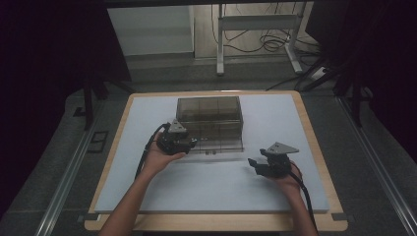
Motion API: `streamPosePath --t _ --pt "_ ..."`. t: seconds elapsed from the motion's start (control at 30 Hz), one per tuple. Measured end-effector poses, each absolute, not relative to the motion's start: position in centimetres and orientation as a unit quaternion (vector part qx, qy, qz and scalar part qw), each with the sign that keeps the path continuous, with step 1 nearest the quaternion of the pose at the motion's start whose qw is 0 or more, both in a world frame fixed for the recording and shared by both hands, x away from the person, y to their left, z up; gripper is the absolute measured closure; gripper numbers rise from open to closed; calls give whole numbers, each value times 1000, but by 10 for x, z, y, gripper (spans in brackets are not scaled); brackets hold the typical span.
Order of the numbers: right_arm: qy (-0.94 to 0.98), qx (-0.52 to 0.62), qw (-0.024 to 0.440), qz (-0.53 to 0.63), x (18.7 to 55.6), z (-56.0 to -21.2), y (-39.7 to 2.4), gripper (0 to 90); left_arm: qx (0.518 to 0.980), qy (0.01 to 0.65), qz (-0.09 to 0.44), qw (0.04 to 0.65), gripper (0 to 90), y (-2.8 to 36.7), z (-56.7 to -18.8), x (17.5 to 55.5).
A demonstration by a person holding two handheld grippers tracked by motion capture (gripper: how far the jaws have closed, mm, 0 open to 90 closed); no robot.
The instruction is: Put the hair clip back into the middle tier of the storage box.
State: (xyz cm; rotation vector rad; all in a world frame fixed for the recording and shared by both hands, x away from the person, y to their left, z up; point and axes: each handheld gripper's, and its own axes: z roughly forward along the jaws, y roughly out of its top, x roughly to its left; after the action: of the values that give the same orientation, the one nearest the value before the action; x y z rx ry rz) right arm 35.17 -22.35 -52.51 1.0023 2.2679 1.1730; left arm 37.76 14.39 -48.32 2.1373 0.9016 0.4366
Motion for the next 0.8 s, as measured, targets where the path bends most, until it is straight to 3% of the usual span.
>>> streamPosePath --t 0.3,0.8 --pt "808 360 198 422 352 -524 -225 347 835 353 182 379 354 146 -483 363" --pt "807 359 200 425 350 -522 -224 347 818 366 187 401 312 171 -490 334"
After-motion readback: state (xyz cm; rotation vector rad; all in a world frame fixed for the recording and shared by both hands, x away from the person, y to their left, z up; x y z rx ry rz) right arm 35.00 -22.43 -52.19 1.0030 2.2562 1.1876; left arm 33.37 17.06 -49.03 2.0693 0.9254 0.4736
